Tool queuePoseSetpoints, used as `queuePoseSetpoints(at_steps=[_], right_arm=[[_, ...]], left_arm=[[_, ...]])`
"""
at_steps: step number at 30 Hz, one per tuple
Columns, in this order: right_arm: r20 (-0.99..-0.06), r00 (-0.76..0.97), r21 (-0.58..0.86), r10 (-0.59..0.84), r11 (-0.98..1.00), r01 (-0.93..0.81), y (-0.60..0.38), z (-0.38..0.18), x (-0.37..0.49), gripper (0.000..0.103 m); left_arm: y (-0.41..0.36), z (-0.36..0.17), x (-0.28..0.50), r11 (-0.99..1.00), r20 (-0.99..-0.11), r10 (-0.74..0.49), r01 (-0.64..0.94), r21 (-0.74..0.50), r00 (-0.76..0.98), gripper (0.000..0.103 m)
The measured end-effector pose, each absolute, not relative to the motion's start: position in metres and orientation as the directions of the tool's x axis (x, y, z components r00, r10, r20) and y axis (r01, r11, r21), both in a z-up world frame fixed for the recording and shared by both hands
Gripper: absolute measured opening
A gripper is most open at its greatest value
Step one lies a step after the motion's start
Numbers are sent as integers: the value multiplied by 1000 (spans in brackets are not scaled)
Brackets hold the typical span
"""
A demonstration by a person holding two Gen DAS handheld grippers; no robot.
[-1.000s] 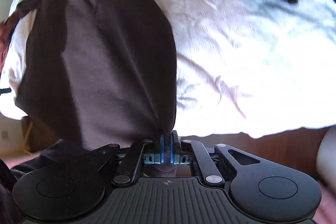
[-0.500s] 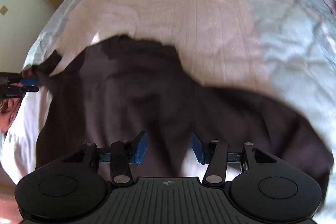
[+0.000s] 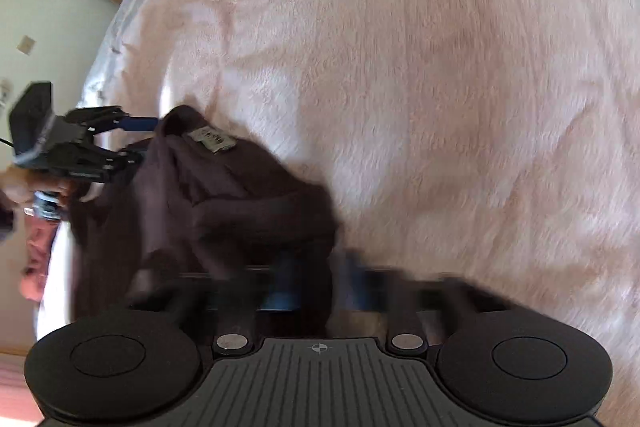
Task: Fold clothes
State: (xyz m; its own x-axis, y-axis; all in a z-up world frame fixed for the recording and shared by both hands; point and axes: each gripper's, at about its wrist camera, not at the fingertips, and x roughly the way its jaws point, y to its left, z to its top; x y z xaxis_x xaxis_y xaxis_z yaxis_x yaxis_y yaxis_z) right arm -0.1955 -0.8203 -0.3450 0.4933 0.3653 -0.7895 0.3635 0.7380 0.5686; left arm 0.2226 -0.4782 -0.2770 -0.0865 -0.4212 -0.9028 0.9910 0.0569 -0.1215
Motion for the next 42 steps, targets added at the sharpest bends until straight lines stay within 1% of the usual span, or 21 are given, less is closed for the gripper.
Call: queuePoseSetpoints(at_steps=[3,6,8,12,14,15,16,19,20,21,22,23,24,27,29,31,33,35,37,40,42], right_arm=[[-813,496,497,305,807,319,-821,-305,-198,1],[-777,605,404,173,875,269,-840,-238,-186,1],[-776,618,352,122,898,265,-845,-232,-173,1],[-797,602,255,38,925,280,-846,-250,-151,1],[-804,594,206,-5,936,287,-847,-259,-139,1],[-807,590,182,-26,940,290,-847,-263,-133,1],[-809,585,157,-47,943,293,-847,-268,-128,1],[-813,572,82,-112,950,301,-848,-281,-111,3],[-808,576,71,-124,950,304,-844,-281,-111,13],[-798,589,79,-124,948,307,-836,-276,-119,29],[-788,602,87,-125,947,310,-828,-271,-127,38],[-778,615,95,-126,945,313,-821,-266,-135,51],[-767,628,102,-127,943,316,-813,-261,-143,53],[-739,664,135,-114,940,312,-788,-248,-165,53],[-744,668,195,-30,946,260,-768,-247,-175,53],[-780,624,251,47,937,243,-758,-263,-184,53],[-844,532,260,64,917,302,-757,-290,-190,53],[-894,447,208,8,893,399,-758,-304,-196,53],[-891,451,163,-60,883,441,-749,-296,-200,53],[-866,484,94,-123,912,400,-715,-270,-193,53],[-846,525,112,-95,931,348,-685,-252,-183,53]], left_arm=[[-468,-239,220,60,-870,-492,995,-75,-36,2],[-461,-201,234,113,-824,-565,993,-29,40,4],[-459,-182,243,149,-797,-598,989,-5,86,5],[-480,-212,257,266,-810,-562,964,14,167,5],[-490,-238,265,344,-835,-515,939,6,194,9],[-493,-250,269,379,-849,-490,926,-1,200,13],[-495,-261,273,410,-862,-466,912,-8,202,21],[-483,-263,281,472,-850,-486,880,-58,204,29],[-475,-257,282,480,-841,-496,875,-61,214,29],[-465,-250,283,486,-833,-503,872,-52,231,28],[-455,-242,284,492,-827,-503,870,-38,249,28],[-443,-234,288,501,-826,-495,865,-19,269,29],[-429,-226,292,517,-827,-482,856,-2,289,30],[-383,-201,303,578,-832,-423,814,57,359,34],[-352,-189,305,597,-841,-366,793,117,399,39],[-322,-180,306,606,-849,-304,776,178,432,41],[-293,-175,302,600,-856,-238,763,241,458,41],[-267,-172,297,604,-859,-191,747,278,475,42],[-245,-170,296,611,-865,-166,738,287,474,43],[-227,-173,301,619,-868,-173,737,271,465,45],[-229,-181,312,615,-873,-196,750,246,447,45]])
